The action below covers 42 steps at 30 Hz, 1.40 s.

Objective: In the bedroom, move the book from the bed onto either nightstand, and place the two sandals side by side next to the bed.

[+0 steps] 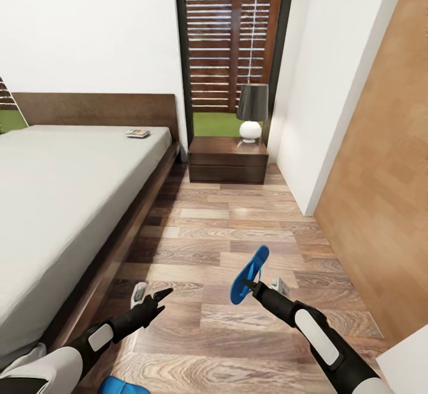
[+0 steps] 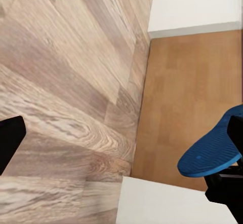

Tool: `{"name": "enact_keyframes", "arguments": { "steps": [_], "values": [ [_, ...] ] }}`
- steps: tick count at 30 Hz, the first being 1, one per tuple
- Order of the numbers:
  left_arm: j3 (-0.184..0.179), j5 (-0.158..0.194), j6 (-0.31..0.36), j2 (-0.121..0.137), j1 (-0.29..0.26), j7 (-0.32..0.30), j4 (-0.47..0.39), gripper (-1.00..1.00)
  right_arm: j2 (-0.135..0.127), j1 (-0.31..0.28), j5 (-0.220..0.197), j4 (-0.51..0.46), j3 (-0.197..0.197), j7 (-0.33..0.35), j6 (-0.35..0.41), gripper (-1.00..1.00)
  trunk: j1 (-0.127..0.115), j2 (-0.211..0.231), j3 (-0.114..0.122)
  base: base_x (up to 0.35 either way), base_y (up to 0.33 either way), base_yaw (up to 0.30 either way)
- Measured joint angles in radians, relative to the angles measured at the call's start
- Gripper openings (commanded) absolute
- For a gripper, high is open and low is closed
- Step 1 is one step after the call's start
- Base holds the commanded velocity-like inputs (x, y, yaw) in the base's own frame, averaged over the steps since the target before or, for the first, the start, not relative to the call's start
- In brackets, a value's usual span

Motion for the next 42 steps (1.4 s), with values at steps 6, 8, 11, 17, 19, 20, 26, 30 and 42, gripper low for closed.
{"name": "enact_keyframes", "arguments": {
  "steps": [6, 8, 11, 17, 19, 20, 26, 30, 42],
  "values": [
    [0.000, 0.000, 0.000, -0.001, 0.000, 0.000, 0.000, 1.00, 0.000, 0.000, 0.002, 0.000, 0.000, 0.000, 0.001, -1.00, -0.003, 0.001, 0.023, 0.000, 0.000, 0.000],
    [0.001, 0.000, 0.000, -0.001, 0.000, 0.000, 0.000, 1.00, 0.000, 0.000, 0.002, 0.000, 0.001, -0.001, 0.001, -1.00, -0.004, 0.002, 0.031, 0.000, 0.000, 0.000],
    [0.001, 0.000, 0.000, -0.001, 0.000, 0.000, 0.000, 1.00, 0.000, 0.000, -0.001, 0.000, 0.002, 0.001, 0.001, -1.00, -0.005, 0.003, 0.043, 0.000, 0.000, 0.000],
    [0.001, 0.000, 0.000, -0.001, 0.000, 0.001, 0.001, 1.00, 0.001, 0.000, -0.002, -0.002, 0.006, 0.007, -0.004, -1.00, -0.008, 0.004, 0.066, 0.000, 0.000, 0.000],
    [0.001, 0.000, 0.000, -0.001, 0.000, 0.001, 0.001, 1.00, 0.004, 0.000, -0.002, -0.003, 0.007, 0.007, -0.006, -1.00, -0.009, 0.004, 0.074, 0.000, 0.000, 0.000],
    [0.001, 0.000, 0.000, -0.001, 0.000, 0.001, 0.001, 1.00, 0.005, 0.000, -0.002, -0.003, 0.007, 0.006, -0.006, -1.00, -0.009, 0.005, 0.077, 0.000, 0.000, 0.000],
    [0.001, 0.000, 0.000, -0.001, 0.000, 0.001, 0.001, 1.00, 0.015, 0.000, -0.001, -0.003, 0.007, -0.001, -0.006, -1.00, -0.012, 0.006, 0.101, 0.000, 0.000, 0.000],
    [0.001, 0.000, 0.000, -0.001, 0.000, 0.001, 0.001, 1.00, 0.016, 0.000, -0.003, -0.002, 0.006, -0.001, -0.007, -1.00, -0.013, 0.007, 0.116, 0.000, 0.000, 0.000],
    [0.001, 0.000, -0.001, -0.001, 0.000, 0.003, 0.001, 1.00, 0.017, 0.000, -0.003, -0.002, 0.005, -0.001, -0.008, -1.00, -0.017, 0.009, 0.151, 0.000, 0.000, 0.000]
  ]
}}
